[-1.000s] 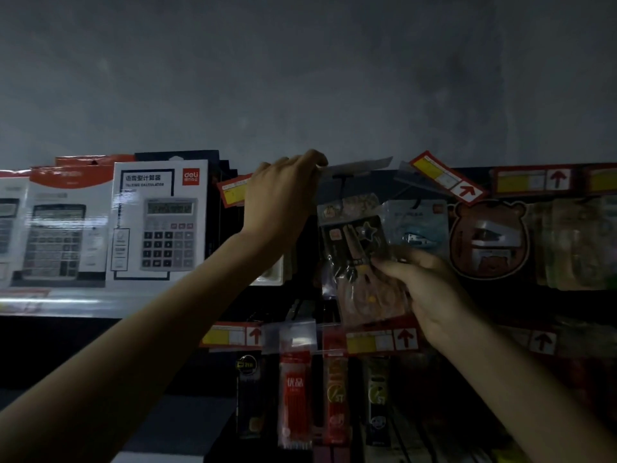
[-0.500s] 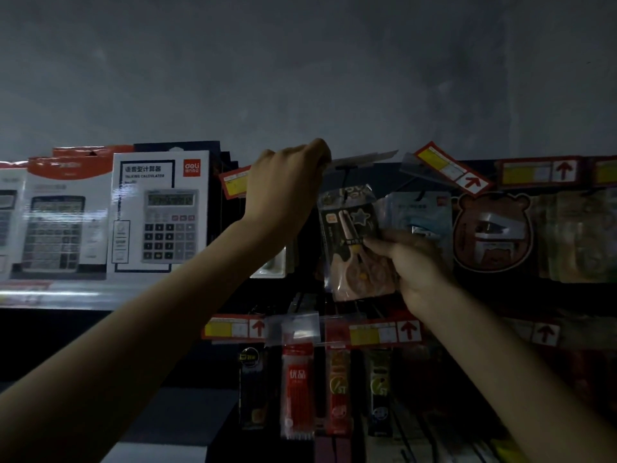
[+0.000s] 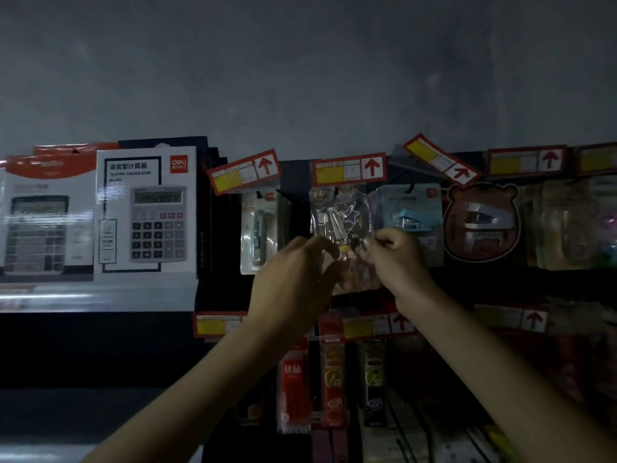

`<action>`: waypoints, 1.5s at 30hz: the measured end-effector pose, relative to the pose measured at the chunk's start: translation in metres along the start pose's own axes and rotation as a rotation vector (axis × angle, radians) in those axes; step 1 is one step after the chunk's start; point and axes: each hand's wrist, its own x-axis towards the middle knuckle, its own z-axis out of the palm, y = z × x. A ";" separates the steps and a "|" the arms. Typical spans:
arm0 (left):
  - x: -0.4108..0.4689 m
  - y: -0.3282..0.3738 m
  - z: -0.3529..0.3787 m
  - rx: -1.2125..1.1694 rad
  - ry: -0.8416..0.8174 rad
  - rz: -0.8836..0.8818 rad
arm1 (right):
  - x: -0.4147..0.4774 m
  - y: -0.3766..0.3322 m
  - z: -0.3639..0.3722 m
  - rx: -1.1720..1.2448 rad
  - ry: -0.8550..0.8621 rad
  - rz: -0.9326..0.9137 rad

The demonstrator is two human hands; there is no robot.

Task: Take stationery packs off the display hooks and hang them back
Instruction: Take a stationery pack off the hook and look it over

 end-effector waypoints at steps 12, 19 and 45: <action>0.001 0.005 0.019 0.191 0.005 0.079 | -0.012 0.008 -0.004 -0.298 -0.016 -0.108; 0.026 0.016 0.030 0.329 0.057 0.056 | -0.041 0.006 -0.025 -0.452 -0.016 -0.194; 0.090 0.006 0.087 0.423 -0.169 -0.087 | -0.051 0.034 -0.049 -0.670 0.057 -0.463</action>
